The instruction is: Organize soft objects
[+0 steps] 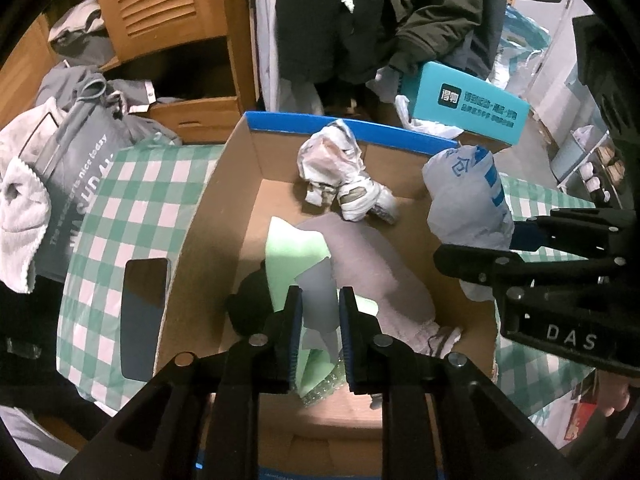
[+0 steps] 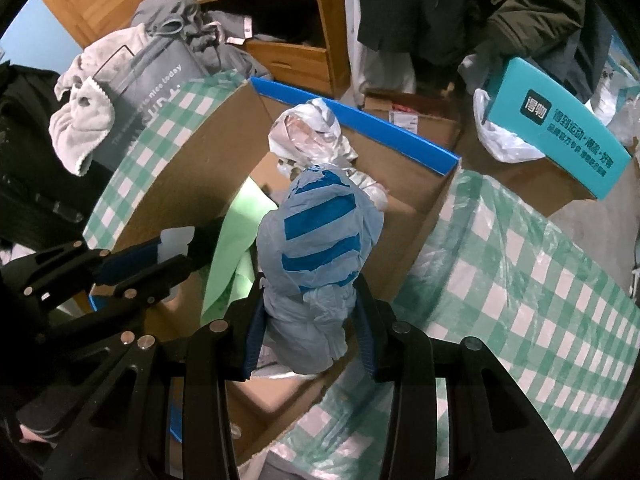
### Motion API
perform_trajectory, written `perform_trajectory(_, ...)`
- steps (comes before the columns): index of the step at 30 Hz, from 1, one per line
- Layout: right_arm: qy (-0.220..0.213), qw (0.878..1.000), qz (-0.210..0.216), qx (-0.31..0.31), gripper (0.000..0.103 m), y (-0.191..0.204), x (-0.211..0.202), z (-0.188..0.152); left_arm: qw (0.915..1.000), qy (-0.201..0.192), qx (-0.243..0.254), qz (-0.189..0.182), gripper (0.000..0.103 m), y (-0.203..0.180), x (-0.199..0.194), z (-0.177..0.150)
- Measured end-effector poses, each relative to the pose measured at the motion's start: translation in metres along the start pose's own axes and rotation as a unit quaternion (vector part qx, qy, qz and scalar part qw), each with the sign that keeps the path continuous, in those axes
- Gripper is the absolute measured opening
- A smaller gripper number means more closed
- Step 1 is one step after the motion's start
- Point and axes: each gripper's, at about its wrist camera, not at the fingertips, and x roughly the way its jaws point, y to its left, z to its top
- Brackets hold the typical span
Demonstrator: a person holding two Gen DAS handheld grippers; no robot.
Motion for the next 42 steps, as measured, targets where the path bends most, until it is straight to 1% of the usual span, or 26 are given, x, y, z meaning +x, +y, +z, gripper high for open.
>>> perform_trajectory(1, 0.001, 1.000, -0.001, -0.002, 0.040, 0.001, 0.001, 0.001, 1.0000, 0.002, -0.002, 0.000, 0.020, 0.001, 0.000, 0.000)
perform_trajectory(3, 0.001, 1.000, -0.004, -0.005, 0.042, 0.001, 0.001, 0.001, 1.0000, 0.003, -0.002, -0.003, 0.026, 0.000, 0.000, -0.001)
perform_trajectory(5, -0.005, 1.000, -0.006, -0.005, 0.054, 0.000, -0.002, 0.001, 1.0000, 0.002, 0.004, -0.001, 0.031, -0.001, -0.002, -0.001)
perform_trajectory(7, -0.011, 1.000, -0.010, -0.008, 0.063, -0.001, -0.006, 0.000, 0.9999, -0.001, 0.010, 0.004, 0.034, -0.004, -0.004, -0.001)
perform_trajectory(9, -0.018, 1.000, -0.016, -0.012, 0.064, -0.002, -0.011, -0.001, 0.9999, -0.003, 0.012, 0.007, 0.043, -0.005, -0.006, -0.001)
perform_trajectory(12, -0.026, 0.999, -0.022, -0.010, 0.064, -0.006, -0.019, -0.003, 0.9999, -0.006, 0.008, 0.009, 0.050, -0.006, -0.011, -0.001)
perform_trajectory(15, -0.035, 0.999, -0.023, -0.003, 0.064, -0.012, -0.030, -0.008, 0.9999, -0.012, 0.008, 0.008, 0.055, -0.007, -0.018, -0.001)
perform_trajectory(16, -0.038, 0.999, -0.024, 0.000, 0.066, -0.014, -0.035, -0.010, 0.9998, -0.015, 0.011, 0.009, 0.057, -0.010, -0.022, -0.001)
perform_trajectory(17, -0.043, 0.999, -0.026, 0.002, 0.069, -0.015, -0.040, -0.013, 0.9997, -0.018, 0.013, 0.010, 0.061, -0.011, -0.024, 0.000)
perform_trajectory(20, -0.056, 0.998, -0.033, 0.008, 0.071, -0.018, -0.053, -0.019, 0.9991, -0.033, 0.022, 0.017, 0.070, -0.018, -0.035, -0.001)
perform_trajectory(23, -0.068, 0.997, -0.035, 0.014, 0.072, -0.021, -0.066, -0.025, 0.9985, -0.044, 0.029, 0.014, 0.072, -0.025, -0.047, -0.001)
perform_trajectory(27, -0.084, 0.995, -0.044, 0.010, 0.072, -0.021, -0.082, -0.034, 0.9975, -0.062, 0.031, 0.010, 0.081, -0.034, -0.061, -0.002)
perform_trajectory(33, -0.103, 0.993, -0.063, -0.002, 0.072, -0.023, -0.097, -0.050, 0.9966, -0.068, 0.046, 0.009, 0.081, -0.051, -0.070, -0.004)
perform_trajectory(36, -0.107, 0.992, -0.060, 0.000, 0.072, -0.027, -0.102, -0.055, 0.9966, -0.065, 0.050, 0.007, 0.081, -0.056, -0.072, -0.004)
perform_trajectory(39, -0.110, 0.992, -0.054, 0.008, 0.072, -0.035, -0.106, -0.060, 0.9959, -0.071, 0.057, 0.006, 0.082, -0.063, -0.077, -0.005)
perform_trajectory(40, -0.111, 0.992, -0.052, 0.010, 0.072, -0.037, -0.107, -0.062, 0.9956, -0.072, 0.060, 0.005, 0.083, -0.065, -0.078, -0.005)
perform_trajectory(41, -0.112, 0.992, -0.050, 0.014, 0.072, -0.040, -0.108, -0.063, 0.9954, -0.073, 0.062, 0.005, 0.086, -0.067, -0.078, -0.005)
perform_trajectory(42, -0.114, 0.992, -0.048, 0.016, 0.072, -0.042, -0.109, -0.065, 0.9952, -0.075, 0.063, 0.005, 0.088, -0.068, -0.079, -0.005)
